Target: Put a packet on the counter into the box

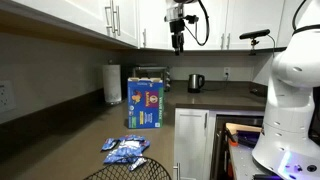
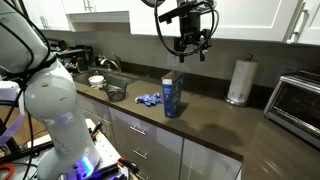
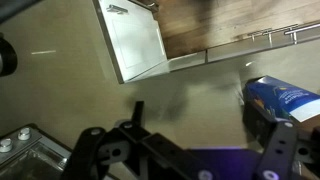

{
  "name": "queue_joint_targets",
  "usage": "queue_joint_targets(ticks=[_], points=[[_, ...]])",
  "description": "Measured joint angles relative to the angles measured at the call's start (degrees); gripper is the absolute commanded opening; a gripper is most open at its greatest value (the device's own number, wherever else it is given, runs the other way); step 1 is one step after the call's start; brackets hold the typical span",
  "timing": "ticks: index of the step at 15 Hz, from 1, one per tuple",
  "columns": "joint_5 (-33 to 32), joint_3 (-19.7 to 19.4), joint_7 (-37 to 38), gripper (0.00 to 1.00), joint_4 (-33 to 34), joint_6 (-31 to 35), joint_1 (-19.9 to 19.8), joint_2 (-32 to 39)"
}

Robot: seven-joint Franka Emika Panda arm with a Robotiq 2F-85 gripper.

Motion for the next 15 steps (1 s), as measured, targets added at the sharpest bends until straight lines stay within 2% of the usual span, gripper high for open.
queue_joint_targets(ticks=[7,15], points=[[0.05,0.06,0.09,1.0,-0.12,0.09,0.37,0.09],[0.14,4.57,1.09,1.0,-1.77,1.07,6.07,1.5]])
